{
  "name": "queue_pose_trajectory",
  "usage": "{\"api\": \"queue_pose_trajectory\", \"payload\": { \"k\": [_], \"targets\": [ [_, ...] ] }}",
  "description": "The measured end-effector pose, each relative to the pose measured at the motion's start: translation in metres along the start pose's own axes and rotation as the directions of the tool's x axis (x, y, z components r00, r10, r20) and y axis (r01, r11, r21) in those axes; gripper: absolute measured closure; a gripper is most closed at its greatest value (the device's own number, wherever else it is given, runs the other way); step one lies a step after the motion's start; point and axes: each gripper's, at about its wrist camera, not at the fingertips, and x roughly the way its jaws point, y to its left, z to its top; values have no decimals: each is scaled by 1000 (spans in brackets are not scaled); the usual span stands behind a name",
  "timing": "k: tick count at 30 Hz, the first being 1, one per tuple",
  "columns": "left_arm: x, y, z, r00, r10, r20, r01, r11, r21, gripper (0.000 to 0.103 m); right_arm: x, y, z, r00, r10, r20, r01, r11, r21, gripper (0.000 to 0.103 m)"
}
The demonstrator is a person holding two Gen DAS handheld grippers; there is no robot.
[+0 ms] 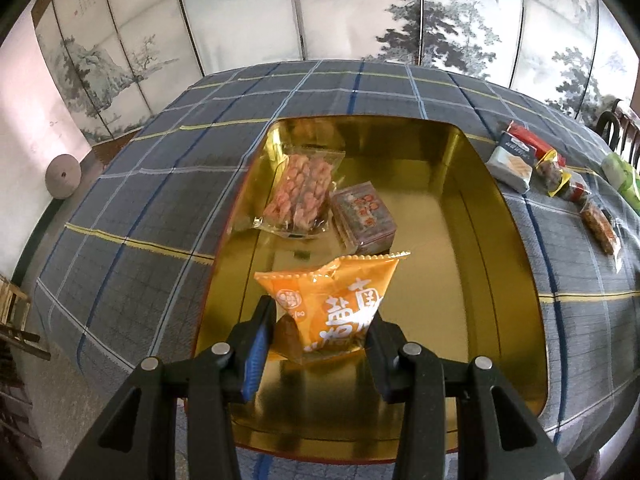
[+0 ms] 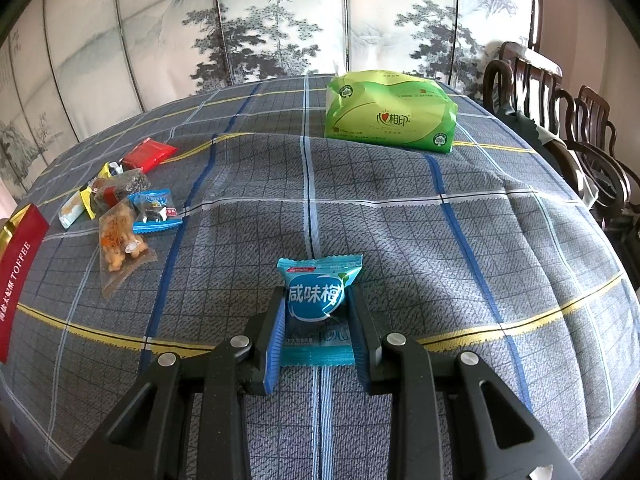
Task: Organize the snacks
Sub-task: 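Lower the orange bag into the gold tin and open the left gripper while the right holds the candy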
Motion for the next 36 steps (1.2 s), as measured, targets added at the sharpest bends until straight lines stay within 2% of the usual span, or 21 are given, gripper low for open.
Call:
{"api": "queue_pose_trajectory", "payload": {
  "k": [14,27,30,36],
  "targets": [
    [13,12,0,1000,19,-18,-19,1000,-24,60,2,9,1,1000,-7,-2,7,1000,-6,76],
    [10,14,-1,1000,14,8,-14,1000,-18,58,4,16,1,1000,-11,-4,11,1000,-11,76],
    [7,13,-1,999,25,22,-25,1000,-12,53,4,18,2,1000,-12,-4,12,1000,-12,76],
    [-1,19,1,999,-29,42,31,998,-59,51,5,21,2,1000,-16,-5,16,1000,-15,76]
  ]
}}
